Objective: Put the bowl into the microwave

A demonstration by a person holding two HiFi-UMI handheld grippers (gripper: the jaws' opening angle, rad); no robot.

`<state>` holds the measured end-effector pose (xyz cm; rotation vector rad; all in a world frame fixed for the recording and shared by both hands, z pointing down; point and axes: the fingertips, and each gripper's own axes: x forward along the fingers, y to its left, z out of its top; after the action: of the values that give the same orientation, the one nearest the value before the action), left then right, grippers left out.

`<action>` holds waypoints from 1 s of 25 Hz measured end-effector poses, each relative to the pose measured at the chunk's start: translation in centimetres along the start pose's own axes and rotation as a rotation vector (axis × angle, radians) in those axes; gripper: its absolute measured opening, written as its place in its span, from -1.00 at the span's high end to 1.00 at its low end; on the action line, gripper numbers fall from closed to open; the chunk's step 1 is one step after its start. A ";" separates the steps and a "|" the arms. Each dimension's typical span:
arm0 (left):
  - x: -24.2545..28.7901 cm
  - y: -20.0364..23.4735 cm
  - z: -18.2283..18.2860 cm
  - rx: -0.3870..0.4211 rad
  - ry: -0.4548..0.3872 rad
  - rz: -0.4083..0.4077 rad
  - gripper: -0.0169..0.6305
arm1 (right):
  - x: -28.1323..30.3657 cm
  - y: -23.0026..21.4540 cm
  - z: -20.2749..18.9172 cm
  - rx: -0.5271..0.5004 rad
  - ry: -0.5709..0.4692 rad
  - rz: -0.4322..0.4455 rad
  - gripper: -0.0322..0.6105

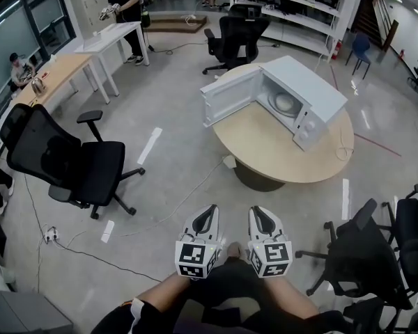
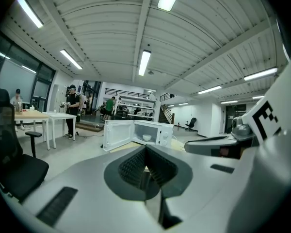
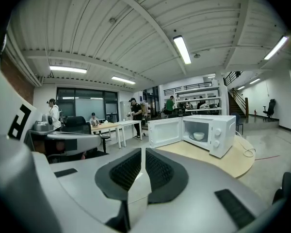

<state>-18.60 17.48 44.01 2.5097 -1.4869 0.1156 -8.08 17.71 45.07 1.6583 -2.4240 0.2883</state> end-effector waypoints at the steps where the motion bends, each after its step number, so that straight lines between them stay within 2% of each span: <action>1: -0.5 -0.1 -0.4 -0.002 0.001 -0.001 0.81 | -0.4 0.3 -0.4 -0.001 0.005 0.000 0.77; 9: -3.7 0.8 -2.7 0.013 0.012 0.017 0.81 | -2.2 4.3 -3.9 0.016 0.034 0.036 0.77; 12: -4.8 0.8 -2.9 0.033 0.012 0.028 0.81 | -2.7 5.0 -3.8 0.008 0.012 0.045 0.84; 25: -7.0 1.4 -3.3 0.022 -0.001 0.064 0.81 | -2.8 7.2 -3.5 -0.016 -0.006 0.103 0.85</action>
<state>-23.09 23.60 46.19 2.4796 -1.5757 0.1417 -13.63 23.76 47.35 1.5324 -2.5144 0.2779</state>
